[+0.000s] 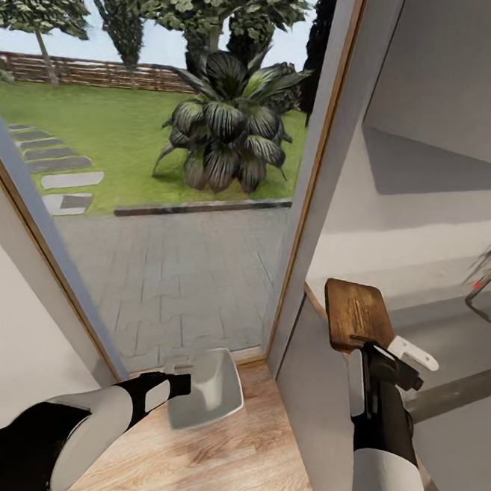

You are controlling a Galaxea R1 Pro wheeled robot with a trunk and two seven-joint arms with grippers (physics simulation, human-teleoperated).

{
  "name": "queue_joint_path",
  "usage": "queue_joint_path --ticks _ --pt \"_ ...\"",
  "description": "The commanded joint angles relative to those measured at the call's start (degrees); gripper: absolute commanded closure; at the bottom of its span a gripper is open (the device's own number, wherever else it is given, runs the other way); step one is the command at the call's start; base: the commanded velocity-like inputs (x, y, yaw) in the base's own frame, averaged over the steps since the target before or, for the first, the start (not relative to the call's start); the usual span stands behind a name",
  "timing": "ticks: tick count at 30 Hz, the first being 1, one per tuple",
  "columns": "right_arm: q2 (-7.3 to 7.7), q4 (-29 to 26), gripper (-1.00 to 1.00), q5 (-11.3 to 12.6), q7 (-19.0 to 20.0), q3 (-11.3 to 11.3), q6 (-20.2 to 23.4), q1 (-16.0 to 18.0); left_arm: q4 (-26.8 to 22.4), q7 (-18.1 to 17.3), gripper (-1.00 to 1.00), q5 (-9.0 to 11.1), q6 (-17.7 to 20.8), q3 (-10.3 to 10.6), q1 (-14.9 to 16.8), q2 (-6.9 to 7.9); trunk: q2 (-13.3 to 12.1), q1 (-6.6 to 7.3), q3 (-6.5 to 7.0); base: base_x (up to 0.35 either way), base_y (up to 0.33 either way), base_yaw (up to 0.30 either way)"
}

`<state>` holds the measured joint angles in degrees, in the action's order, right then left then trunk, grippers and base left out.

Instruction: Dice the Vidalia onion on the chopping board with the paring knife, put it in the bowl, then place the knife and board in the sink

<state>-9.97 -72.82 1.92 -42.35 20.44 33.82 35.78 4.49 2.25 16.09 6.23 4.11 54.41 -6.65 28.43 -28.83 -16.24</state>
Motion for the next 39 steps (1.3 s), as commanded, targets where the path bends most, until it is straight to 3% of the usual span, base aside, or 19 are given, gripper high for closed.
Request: queue_joint_path --ticks 1,20,39 --pt "-0.03 -0.03 -1.0 0.19 -0.14 0.04 0.29 0.05 0.08 0.08 1.0 0.52 0.1 0.38 0.09 -0.03 0.1 -0.03 -0.1 0.0 0.0 0.0" --pt "-0.03 0.05 -1.0 0.19 -0.01 0.27 0.28 0.05 0.08 0.12 1.0 0.46 0.27 0.38 0.09 -0.03 0.1 -0.03 -0.1 0.049 0.024 0.0" --pt "-0.03 0.05 -1.0 0.11 -0.01 0.31 0.28 0.04 0.08 0.21 1.0 0.43 0.27 0.38 0.09 -0.03 0.1 -0.03 -1.01 0.028 0.0 0.0"
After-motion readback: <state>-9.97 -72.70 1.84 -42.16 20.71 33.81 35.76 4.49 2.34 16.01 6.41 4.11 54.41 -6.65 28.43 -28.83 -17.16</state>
